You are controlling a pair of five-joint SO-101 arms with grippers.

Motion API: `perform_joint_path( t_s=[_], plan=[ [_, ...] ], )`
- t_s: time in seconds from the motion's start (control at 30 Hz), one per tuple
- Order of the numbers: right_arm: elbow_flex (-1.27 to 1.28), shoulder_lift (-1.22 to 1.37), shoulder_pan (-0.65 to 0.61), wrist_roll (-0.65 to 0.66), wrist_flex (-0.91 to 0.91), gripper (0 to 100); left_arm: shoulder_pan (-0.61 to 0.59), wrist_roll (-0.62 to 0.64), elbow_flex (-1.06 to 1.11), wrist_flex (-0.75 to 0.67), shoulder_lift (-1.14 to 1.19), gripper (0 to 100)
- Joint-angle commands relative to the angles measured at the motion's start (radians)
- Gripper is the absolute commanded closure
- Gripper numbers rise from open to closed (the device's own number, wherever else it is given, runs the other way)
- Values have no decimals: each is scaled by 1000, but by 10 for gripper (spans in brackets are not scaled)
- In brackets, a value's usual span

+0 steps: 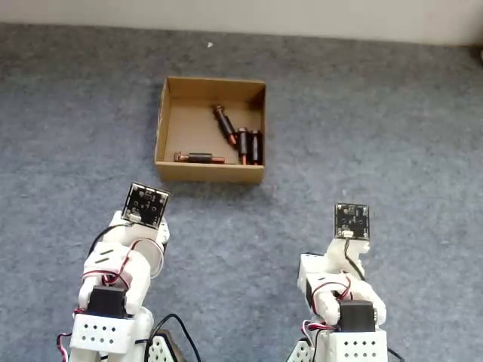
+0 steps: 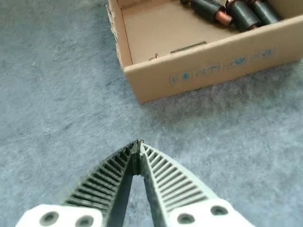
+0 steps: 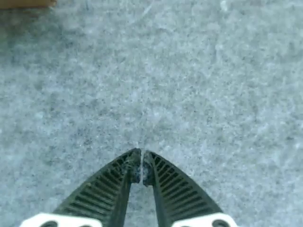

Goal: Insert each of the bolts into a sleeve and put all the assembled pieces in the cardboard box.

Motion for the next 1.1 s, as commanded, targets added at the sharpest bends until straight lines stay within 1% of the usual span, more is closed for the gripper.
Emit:
perform_joint_path(
  t_s=[0.0, 0.1, 0.3, 1.07],
  plan=[
    [150, -5, 10, -9, 12, 994, -10, -11, 28, 130, -5, 982],
    [150, -5, 10, -9, 12, 994, -10, -11, 28, 212, -5, 980],
    [150, -5, 10, -9, 12, 994, -10, -11, 28, 265, -5, 981],
    [150, -5, 10, -9, 12, 994, -10, -11, 28, 265, -5, 982]
  ],
)
